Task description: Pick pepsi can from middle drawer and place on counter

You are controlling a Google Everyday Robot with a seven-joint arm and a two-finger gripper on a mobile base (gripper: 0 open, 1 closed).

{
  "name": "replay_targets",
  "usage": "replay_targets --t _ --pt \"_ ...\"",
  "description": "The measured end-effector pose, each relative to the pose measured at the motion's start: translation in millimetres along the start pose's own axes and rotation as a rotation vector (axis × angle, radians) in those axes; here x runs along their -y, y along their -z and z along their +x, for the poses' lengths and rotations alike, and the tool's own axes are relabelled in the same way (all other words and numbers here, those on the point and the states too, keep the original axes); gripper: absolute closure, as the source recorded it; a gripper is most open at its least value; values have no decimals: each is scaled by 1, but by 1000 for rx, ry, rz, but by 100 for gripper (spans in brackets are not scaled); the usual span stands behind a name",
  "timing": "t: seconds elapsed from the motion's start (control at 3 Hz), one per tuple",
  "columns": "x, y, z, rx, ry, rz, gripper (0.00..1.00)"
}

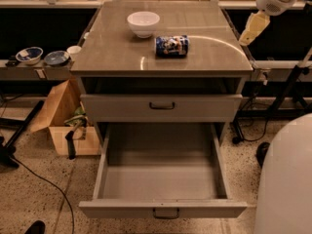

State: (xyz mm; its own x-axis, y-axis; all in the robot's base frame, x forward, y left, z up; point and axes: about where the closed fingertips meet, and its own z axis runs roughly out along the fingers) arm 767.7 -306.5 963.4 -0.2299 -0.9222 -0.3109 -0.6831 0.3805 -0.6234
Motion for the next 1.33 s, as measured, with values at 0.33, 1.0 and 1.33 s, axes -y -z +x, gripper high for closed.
replay_targets --t 0.33,1.0,1.33 --pt "0 0 0 0 0 0 0" --pt "21 -7 13 57 -80 26 0" --pt "45 7 34 51 -113 82 0"
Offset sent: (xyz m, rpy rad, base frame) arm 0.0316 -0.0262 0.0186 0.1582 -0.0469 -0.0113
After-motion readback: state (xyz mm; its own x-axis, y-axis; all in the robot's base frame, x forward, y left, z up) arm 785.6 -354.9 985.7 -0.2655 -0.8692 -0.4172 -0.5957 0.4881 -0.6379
